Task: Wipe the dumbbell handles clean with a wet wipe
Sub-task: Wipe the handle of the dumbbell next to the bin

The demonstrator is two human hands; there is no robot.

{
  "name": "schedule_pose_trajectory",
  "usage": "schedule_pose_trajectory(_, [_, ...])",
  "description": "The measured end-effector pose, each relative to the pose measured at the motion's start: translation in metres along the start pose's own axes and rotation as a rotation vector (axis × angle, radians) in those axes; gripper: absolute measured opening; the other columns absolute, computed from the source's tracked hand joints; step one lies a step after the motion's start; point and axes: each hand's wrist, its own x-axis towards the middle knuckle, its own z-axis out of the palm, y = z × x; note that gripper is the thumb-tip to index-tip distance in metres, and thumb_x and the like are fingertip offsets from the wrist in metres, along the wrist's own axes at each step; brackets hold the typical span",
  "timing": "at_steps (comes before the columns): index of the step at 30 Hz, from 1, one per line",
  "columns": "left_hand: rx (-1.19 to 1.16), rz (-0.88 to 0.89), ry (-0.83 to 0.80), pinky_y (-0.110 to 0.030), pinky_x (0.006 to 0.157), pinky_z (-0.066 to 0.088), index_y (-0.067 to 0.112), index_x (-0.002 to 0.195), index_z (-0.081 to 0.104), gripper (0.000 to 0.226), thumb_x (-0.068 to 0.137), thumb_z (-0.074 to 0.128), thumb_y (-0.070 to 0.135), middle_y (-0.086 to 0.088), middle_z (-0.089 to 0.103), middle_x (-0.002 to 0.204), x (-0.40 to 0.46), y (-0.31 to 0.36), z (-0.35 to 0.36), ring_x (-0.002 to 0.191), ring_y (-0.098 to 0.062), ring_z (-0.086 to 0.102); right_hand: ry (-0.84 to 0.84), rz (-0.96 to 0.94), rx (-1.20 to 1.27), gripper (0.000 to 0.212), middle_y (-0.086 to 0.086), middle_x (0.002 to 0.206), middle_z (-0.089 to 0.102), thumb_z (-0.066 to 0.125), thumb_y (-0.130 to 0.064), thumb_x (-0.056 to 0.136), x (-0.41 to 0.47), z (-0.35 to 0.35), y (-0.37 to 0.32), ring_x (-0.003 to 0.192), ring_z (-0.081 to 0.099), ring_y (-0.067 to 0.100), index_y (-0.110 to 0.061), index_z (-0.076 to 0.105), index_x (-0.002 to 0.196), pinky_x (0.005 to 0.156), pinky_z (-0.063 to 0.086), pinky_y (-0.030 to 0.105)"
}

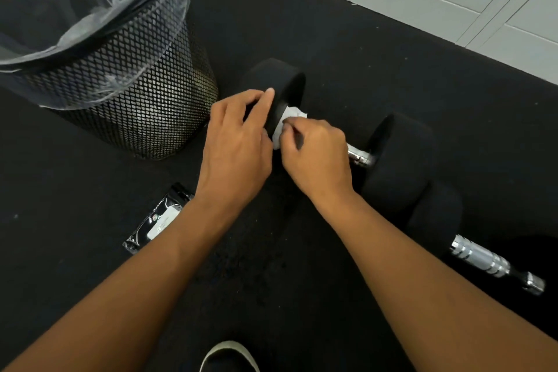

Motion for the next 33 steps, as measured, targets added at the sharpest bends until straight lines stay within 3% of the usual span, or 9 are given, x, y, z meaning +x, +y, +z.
schedule_pose_trajectory(3, [0.048, 0.017, -0.025, -0.043, 0.102, 0.048, 0.008, 0.147, 0.05, 0.053, 0.094, 0.057, 0.008, -0.014, 0.049, 0.143, 0.001, 0.002, 0.001, 0.127, -0.032, 0.046, -0.141, 0.034, -0.048, 0.045, 0.007, 0.137, 0.054, 0.067, -0.021, 0.096, 0.009, 0.004, 0.001, 0.124, 0.053, 0.019, -0.012, 0.055, 0.138, 0.099, 0.051, 0.031])
schedule_pose_trajectory(5, [0.049, 0.007, -0.034, -0.044, 0.101, 0.048, 0.009, 0.147, 0.05, 0.054, 0.093, 0.056, 0.008, -0.013, 0.049, 0.143, 0.002, 0.003, 0.002, 0.128, -0.031, 0.046, -0.218, 0.014, -0.18, 0.052, 0.01, 0.142, 0.054, 0.069, -0.018, 0.094, 0.012, 0.008, 0.003, 0.129, 0.053, 0.024, -0.009, 0.051, 0.142, 0.106, 0.048, 0.036])
schedule_pose_trajectory(9, [0.054, -0.007, -0.03, -0.043, 0.099, 0.049, 0.009, 0.146, 0.051, 0.054, 0.093, 0.055, 0.008, -0.012, 0.049, 0.143, 0.003, 0.004, 0.002, 0.126, -0.031, 0.046, -0.247, -0.06, -0.441, 0.032, 0.013, 0.118, 0.07, 0.061, -0.008, 0.096, 0.017, 0.001, 0.002, 0.107, 0.067, 0.03, -0.006, 0.061, 0.127, 0.109, 0.046, 0.043])
schedule_pose_trajectory(14, [0.079, -0.009, -0.043, -0.045, 0.103, 0.048, 0.009, 0.149, 0.046, 0.055, 0.095, 0.055, 0.009, -0.013, 0.046, 0.146, 0.001, 0.005, 0.001, 0.131, -0.031, 0.043, -0.315, 0.022, -0.606, 0.027, 0.014, 0.112, 0.071, 0.049, -0.01, 0.102, 0.014, -0.013, 0.0, 0.111, 0.067, 0.031, -0.003, 0.06, 0.125, 0.123, 0.028, 0.047])
schedule_pose_trajectory(18, [0.106, 0.004, -0.06, -0.044, 0.104, 0.047, 0.01, 0.151, 0.043, 0.057, 0.096, 0.054, 0.009, -0.012, 0.042, 0.148, -0.001, 0.004, 0.003, 0.131, -0.031, 0.042, -0.437, 0.052, -0.73, 0.024, 0.01, 0.097, 0.069, 0.048, -0.012, 0.104, 0.013, -0.027, -0.005, 0.102, 0.065, 0.03, -0.004, 0.064, 0.12, 0.128, 0.015, 0.049])
schedule_pose_trajectory(21, [0.121, 0.007, -0.063, -0.042, 0.108, 0.046, 0.009, 0.153, 0.041, 0.057, 0.097, 0.054, 0.008, -0.012, 0.041, 0.15, -0.003, 0.004, 0.002, 0.133, -0.031, 0.041, -0.506, 0.003, -0.901, 0.024, 0.002, 0.07, 0.058, 0.048, -0.016, 0.103, 0.01, -0.038, -0.008, 0.091, 0.064, 0.029, -0.014, 0.067, 0.117, 0.128, 0.005, 0.053])
schedule_pose_trajectory(25, [0.108, 0.007, -0.046, -0.038, 0.11, 0.044, 0.008, 0.153, 0.039, 0.059, 0.096, 0.056, 0.005, -0.013, 0.04, 0.149, -0.005, 0.009, 0.0, 0.133, -0.031, 0.041, -0.639, -0.063, -1.166, 0.032, 0.002, 0.089, 0.072, 0.045, -0.025, 0.103, -0.002, -0.057, -0.009, 0.123, 0.058, 0.043, -0.019, 0.058, 0.133, 0.125, -0.003, 0.061])
schedule_pose_trajectory(29, [0.058, -0.02, -0.069, -0.038, 0.114, 0.041, 0.006, 0.154, 0.037, 0.063, 0.094, 0.058, 0.005, -0.015, 0.037, 0.152, -0.011, 0.015, -0.002, 0.138, -0.03, 0.037, -0.632, -0.033, -1.141, 0.027, -0.001, 0.08, 0.066, 0.048, -0.021, 0.102, -0.001, -0.063, -0.008, 0.112, 0.063, 0.036, -0.016, 0.062, 0.125, 0.126, 0.001, 0.059])
schedule_pose_trajectory(33, [-0.09, -0.092, -0.097, -0.023, 0.117, 0.021, 0.008, 0.153, 0.041, 0.06, 0.096, 0.061, 0.01, -0.011, 0.035, 0.157, -0.014, 0.017, -0.007, 0.146, -0.025, 0.031, -0.544, -0.099, -0.943, 0.022, 0.002, 0.071, 0.056, 0.051, -0.015, 0.1, -0.005, -0.074, -0.016, 0.099, 0.063, 0.031, -0.015, 0.067, 0.116, 0.128, 0.009, 0.052])
